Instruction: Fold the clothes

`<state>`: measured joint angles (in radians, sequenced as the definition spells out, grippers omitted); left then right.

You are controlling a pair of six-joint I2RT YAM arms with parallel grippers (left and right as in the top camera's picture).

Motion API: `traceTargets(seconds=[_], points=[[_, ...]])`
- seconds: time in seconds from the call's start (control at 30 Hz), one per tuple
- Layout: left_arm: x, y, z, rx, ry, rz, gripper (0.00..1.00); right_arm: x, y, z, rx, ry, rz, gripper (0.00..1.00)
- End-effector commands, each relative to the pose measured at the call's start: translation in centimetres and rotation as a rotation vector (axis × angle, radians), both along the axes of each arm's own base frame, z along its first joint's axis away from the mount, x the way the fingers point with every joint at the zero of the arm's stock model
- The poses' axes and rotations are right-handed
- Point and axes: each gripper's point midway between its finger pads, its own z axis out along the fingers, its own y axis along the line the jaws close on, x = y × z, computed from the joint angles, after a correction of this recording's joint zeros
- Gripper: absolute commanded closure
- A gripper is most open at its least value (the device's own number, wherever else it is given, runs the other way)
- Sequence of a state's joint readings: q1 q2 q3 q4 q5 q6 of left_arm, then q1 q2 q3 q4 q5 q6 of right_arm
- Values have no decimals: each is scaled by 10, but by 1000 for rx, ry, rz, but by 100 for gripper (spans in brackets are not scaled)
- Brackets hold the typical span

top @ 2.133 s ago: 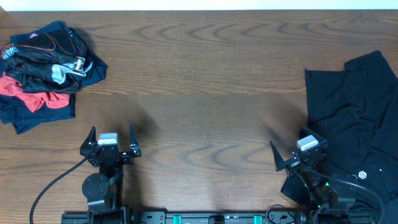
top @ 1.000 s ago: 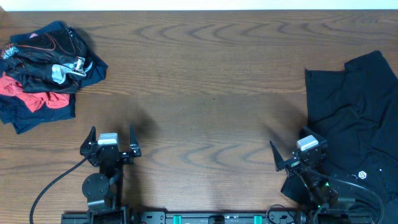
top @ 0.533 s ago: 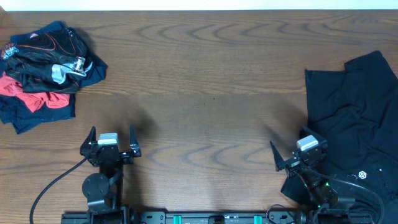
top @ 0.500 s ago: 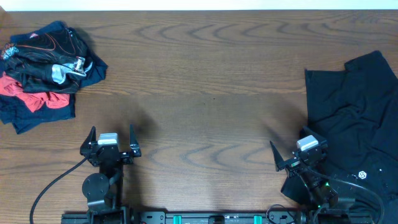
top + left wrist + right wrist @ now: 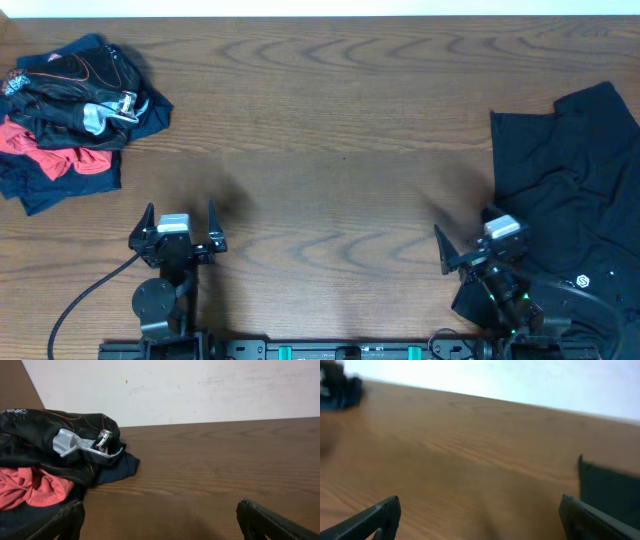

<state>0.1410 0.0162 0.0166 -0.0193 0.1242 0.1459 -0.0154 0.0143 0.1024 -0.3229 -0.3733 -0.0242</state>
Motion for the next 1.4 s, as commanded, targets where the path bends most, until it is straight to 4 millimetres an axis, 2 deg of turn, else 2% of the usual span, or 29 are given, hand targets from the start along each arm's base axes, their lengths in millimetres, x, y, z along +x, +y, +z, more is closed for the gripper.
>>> traceTargets(seconds=[0.0, 0.13, 0.23, 0.33, 0.5, 0.63, 0.8, 1.03, 1.2, 1.37], points=[[-1, -4, -16, -22, 53, -20, 2, 2, -4, 0, 285, 103, -97, 1], [-1, -4, -16, -22, 53, -20, 2, -1, 3, -1, 470, 185, -97, 1], [-1, -4, -16, -22, 53, -20, 2, -5, 13, 0, 509, 215, -45, 1], [-1, -4, -16, -22, 53, -20, 2, -5, 13, 0, 532, 222, -49, 1], [-1, -5, -16, -58, 49, -20, 2, -23, 43, 3, 325, 155, 205, 1], [0, -16, -10, -68, 26, -83, 2, -24, 45, 2, 319, 169, 221, 1], [0, -32, 10, -65, -38, -179, 2, -22, 43, 10, 263, 176, 218, 1], [-3, -32, 24, -70, -29, -179, 2, -7, 18, 26, 77, 350, 88, 1], [-4, -33, 25, -99, 69, -181, 2, 15, 4, 45, -17, 525, 33, 1], [5, -36, 25, -196, 214, -184, 2, 42, 2, 55, -30, 704, 34, 1]])
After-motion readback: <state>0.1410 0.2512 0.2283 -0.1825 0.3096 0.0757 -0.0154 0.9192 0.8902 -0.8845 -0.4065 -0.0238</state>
